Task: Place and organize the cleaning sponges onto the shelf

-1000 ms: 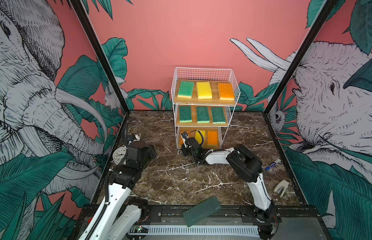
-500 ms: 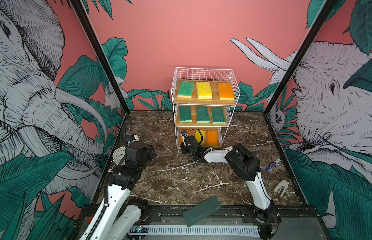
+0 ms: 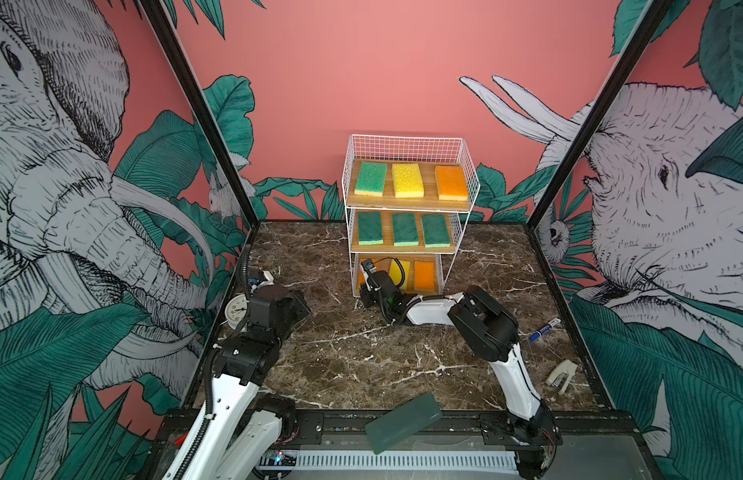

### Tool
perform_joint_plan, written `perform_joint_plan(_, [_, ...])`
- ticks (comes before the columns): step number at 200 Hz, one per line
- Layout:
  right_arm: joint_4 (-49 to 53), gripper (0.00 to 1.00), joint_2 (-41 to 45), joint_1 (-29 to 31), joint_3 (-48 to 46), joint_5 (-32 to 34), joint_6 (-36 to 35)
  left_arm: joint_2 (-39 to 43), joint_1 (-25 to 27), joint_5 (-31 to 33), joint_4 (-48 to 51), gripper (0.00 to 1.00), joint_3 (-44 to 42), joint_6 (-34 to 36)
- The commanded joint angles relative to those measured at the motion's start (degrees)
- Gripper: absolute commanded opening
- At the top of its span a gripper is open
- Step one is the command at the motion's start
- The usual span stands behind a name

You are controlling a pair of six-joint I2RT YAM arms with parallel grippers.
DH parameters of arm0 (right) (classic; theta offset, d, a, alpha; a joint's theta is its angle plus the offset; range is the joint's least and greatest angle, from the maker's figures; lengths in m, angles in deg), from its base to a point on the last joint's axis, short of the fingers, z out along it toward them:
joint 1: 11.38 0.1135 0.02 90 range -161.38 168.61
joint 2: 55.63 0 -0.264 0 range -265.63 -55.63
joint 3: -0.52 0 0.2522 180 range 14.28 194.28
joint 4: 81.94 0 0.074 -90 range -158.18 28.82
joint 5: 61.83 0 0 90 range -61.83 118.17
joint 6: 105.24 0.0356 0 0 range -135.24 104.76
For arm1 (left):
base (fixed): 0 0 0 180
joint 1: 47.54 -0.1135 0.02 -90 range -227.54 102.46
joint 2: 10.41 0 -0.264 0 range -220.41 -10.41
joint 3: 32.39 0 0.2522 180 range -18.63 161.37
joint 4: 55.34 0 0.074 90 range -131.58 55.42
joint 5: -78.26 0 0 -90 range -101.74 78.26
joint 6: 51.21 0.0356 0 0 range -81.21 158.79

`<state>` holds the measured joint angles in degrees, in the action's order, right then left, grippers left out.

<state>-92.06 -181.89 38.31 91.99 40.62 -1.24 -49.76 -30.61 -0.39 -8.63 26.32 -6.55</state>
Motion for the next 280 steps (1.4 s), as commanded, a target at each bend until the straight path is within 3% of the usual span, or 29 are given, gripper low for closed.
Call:
perform_joint_plan(1, [-0.96,0.34,-0.23,-0.21,0.72,0.01,0.91,0.67,-0.32,1.03,0.76,0.33,-0.65,0.08])
perform_joint_plan(139, [-3.29,0.42,8.64,1.37,-5.35,0.05,-3.78,5.05,-0.32,0.79,4.07,0.33,-0.59,0.17])
perform_joint_plan(204, [-6.79,0.29,14.73,1.37,-16.59,8.06,-3.36,5.93,-0.36,0.52,3.85,0.33,-1.14,-0.02])
perform_joint_plan(280, [-5.59,0.27,15.78,-2.96,-17.86,9.79,-3.08,5.57,-0.33,0.40,2.87,0.33,-1.70,0.08])
